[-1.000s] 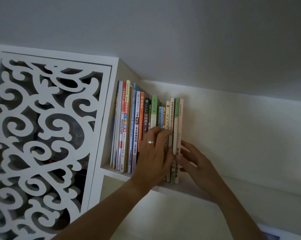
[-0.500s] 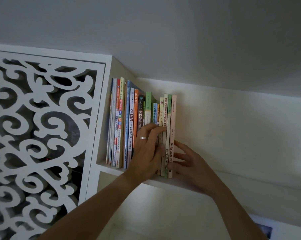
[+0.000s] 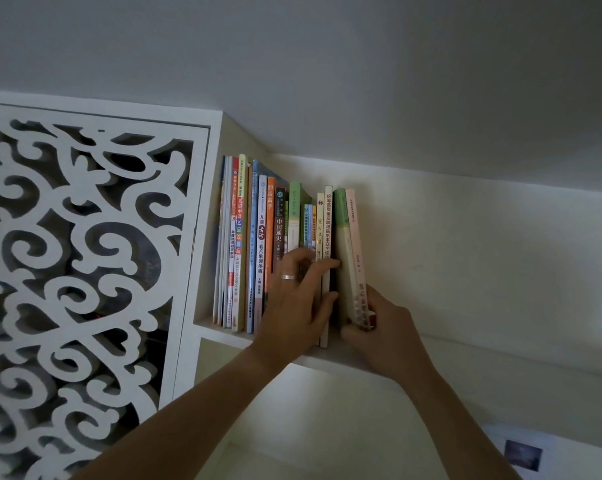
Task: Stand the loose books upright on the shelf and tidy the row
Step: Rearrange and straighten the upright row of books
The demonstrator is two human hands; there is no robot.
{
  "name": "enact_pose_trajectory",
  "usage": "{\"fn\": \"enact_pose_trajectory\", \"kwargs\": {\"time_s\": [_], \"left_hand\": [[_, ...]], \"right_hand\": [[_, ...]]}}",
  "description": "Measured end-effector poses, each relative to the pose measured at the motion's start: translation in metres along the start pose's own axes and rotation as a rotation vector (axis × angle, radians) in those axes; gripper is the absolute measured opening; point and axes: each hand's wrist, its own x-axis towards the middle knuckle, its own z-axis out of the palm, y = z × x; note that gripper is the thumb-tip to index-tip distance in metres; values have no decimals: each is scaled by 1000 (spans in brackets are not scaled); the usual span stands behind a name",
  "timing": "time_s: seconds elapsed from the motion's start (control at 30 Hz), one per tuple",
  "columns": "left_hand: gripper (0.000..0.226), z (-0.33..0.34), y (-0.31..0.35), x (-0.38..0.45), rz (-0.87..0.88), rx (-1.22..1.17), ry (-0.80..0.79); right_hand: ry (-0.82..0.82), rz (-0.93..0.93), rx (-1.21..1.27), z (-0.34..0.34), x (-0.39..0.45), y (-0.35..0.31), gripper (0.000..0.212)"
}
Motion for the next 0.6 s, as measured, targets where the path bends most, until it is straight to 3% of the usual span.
{"fn": "enact_pose_trajectory", "kwargs": {"time_s": [0.1, 0.17, 0.3, 0.43, 0.5, 0.6], "left_hand": [[46, 3, 2, -2, -20, 61, 8], [48, 4, 6, -2, -27, 68, 31], [61, 5, 21, 5, 67, 223, 139], [77, -3, 50, 32, 396, 551, 33], [65, -8, 67, 48, 435, 730, -77], [24, -6, 85, 58, 311, 771, -315]], "right_hand": [[187, 53, -353, -4, -7, 3, 52], [225, 66, -575, -8, -11, 4, 46], [160, 133, -570, -17, -13, -3, 34], [424, 120, -488, -16, -20, 4, 29], [538, 167, -485, -24, -25, 12, 35], [723, 159, -615, -52, -27, 17, 35]]}}
